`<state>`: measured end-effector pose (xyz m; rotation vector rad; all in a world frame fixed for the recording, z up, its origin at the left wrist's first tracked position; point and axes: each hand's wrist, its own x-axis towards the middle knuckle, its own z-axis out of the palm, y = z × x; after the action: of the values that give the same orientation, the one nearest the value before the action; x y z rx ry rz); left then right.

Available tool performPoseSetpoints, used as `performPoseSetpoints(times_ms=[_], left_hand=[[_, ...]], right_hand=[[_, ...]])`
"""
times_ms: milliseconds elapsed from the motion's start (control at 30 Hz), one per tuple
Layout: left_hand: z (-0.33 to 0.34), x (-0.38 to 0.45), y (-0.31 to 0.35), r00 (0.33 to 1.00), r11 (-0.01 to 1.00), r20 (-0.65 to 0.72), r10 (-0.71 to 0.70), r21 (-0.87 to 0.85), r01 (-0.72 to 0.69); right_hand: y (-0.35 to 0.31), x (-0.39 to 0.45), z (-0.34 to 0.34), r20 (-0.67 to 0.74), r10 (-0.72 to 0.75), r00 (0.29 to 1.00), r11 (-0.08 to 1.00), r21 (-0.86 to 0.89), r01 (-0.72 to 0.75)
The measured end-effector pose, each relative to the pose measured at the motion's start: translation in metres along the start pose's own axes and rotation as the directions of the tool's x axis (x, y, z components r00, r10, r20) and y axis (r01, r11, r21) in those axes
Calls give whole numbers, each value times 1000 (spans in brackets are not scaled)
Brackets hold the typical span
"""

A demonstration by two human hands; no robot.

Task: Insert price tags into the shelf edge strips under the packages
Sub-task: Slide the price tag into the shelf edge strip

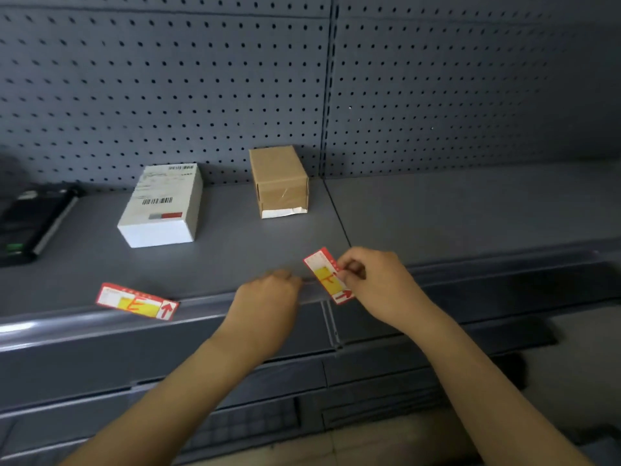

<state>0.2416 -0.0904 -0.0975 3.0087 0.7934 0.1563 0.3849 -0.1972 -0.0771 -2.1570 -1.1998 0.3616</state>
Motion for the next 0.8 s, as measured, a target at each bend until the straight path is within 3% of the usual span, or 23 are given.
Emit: performPoseSetpoints(times_ms=[200,400,800], left_hand=[[14,-8,13,995,995,-10,-100,-23,100],[29,-22,6,979,985,-112,-169,2,170],[29,-20,6,973,993,-200,-115,-18,114]], right_hand=[[3,16,6,-43,-120,992,987,104,124],[-1,24,14,-54,-191,980,968,156,197],[-2,29,21,-77,-245,967,961,114,253]])
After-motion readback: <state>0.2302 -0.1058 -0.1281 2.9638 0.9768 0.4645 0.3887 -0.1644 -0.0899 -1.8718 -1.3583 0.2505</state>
